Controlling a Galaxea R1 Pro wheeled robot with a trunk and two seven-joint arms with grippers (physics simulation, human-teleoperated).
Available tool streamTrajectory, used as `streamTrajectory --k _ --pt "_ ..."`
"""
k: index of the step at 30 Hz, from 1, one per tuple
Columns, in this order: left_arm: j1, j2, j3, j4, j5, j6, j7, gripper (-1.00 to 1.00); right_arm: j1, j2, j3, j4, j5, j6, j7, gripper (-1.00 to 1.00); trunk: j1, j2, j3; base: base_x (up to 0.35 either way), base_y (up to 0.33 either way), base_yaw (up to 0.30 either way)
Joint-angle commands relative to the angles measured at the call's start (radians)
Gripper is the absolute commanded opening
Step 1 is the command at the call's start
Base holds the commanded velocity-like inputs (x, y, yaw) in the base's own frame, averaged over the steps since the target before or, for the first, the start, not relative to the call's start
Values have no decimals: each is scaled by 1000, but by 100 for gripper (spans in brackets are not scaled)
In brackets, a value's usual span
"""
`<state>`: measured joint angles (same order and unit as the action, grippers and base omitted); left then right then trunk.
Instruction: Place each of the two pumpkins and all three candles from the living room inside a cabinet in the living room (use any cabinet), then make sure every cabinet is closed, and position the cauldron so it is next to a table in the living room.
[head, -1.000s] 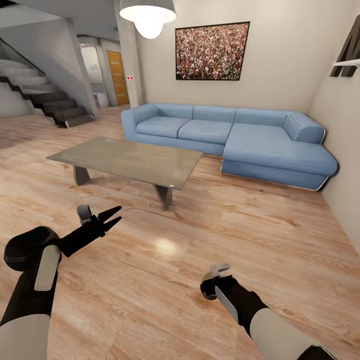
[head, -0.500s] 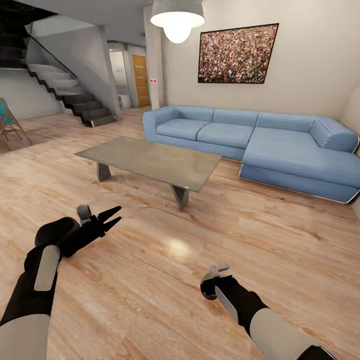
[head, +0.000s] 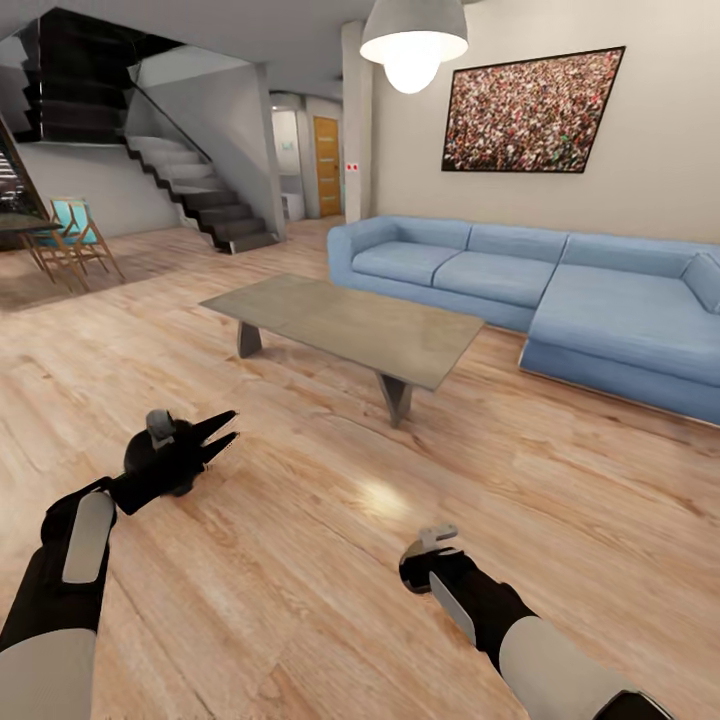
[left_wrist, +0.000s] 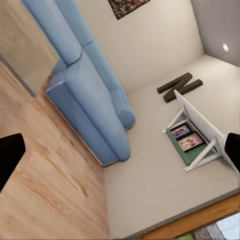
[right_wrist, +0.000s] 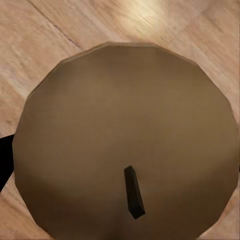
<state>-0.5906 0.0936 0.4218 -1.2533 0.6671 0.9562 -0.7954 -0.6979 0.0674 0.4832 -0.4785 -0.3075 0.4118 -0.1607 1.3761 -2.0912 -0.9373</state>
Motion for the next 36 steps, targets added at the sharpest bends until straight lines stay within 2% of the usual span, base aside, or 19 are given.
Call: streamTrajectory --k 1,36 --pt "0 0 7 0 0 0 0 100 0 0 0 0 -1 -3 0 -100 0 0 1 0 0 262" --pt "0 -1 14 2 0 1 1 100 0 0 2 1 -1 -5 -2 -100 0 0 23 0 0 267"
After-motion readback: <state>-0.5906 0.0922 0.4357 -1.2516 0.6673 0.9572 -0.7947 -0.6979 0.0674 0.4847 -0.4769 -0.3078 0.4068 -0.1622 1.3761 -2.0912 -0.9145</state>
